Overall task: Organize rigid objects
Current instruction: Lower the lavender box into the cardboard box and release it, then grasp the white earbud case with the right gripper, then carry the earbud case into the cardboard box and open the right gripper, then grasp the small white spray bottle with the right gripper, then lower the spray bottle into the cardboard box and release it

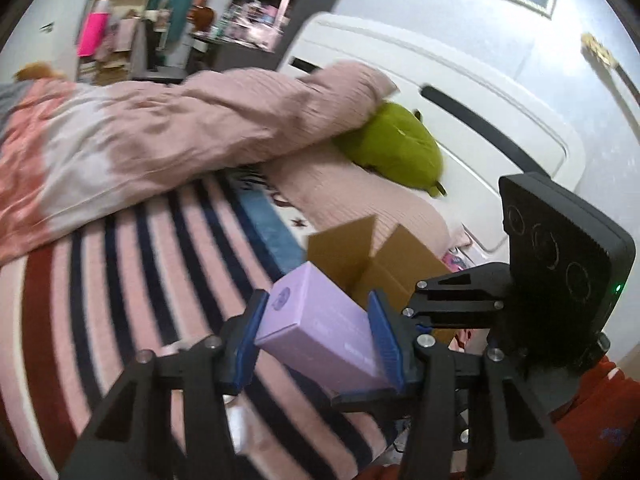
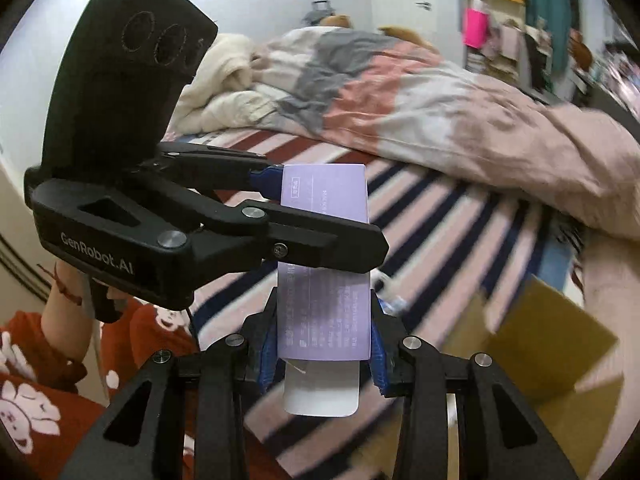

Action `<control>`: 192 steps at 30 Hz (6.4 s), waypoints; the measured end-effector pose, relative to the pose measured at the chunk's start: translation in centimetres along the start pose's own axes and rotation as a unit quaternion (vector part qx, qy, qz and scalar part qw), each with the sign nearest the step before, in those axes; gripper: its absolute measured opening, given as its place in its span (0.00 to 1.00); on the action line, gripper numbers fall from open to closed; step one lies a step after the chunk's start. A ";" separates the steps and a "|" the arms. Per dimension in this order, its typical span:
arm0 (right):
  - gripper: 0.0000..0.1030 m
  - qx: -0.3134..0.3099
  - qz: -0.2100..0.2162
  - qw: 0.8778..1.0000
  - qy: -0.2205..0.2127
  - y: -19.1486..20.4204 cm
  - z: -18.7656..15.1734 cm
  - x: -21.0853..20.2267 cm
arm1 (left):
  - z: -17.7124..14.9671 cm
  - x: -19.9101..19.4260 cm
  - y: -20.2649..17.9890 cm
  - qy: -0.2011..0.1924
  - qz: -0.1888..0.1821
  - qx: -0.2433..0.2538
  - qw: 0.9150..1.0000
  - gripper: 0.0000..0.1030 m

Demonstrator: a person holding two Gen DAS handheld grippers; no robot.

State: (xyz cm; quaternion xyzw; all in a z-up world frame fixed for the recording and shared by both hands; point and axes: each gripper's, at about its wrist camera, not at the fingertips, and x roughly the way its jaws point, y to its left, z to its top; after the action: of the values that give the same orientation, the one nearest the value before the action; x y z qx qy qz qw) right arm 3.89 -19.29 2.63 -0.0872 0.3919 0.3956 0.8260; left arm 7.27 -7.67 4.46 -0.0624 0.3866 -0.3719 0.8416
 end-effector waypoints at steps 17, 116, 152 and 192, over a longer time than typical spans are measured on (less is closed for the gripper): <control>0.33 0.117 -0.085 0.985 0.094 -10.9 -6.9 -0.9 | 1.0 13.2 -5.9 0.125 0.031 0.056 0.990 0.58; 0.41 0.111 -0.146 0.983 0.015 -9.0 -6.4 -1.5 | 0.4 10.6 -4.8 0.110 0.024 0.046 0.993 0.57; 0.56 0.123 -0.045 0.986 0.107 1.7 -6.0 15.6 | -13.9 -6.7 12.1 0.000 0.232 -0.106 0.967 0.73; 0.45 -0.014 -0.109 0.989 -0.100 -1.6 -3.3 -1.5 | -0.9 6.8 -3.9 0.090 -0.022 0.016 0.996 0.26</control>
State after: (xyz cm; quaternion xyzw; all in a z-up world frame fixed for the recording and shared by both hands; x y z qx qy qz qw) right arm 2.54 -22.70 1.17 -0.1013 0.2895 0.3156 0.8980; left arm 7.26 -14.84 1.25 -0.0237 0.4538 -0.4005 0.7957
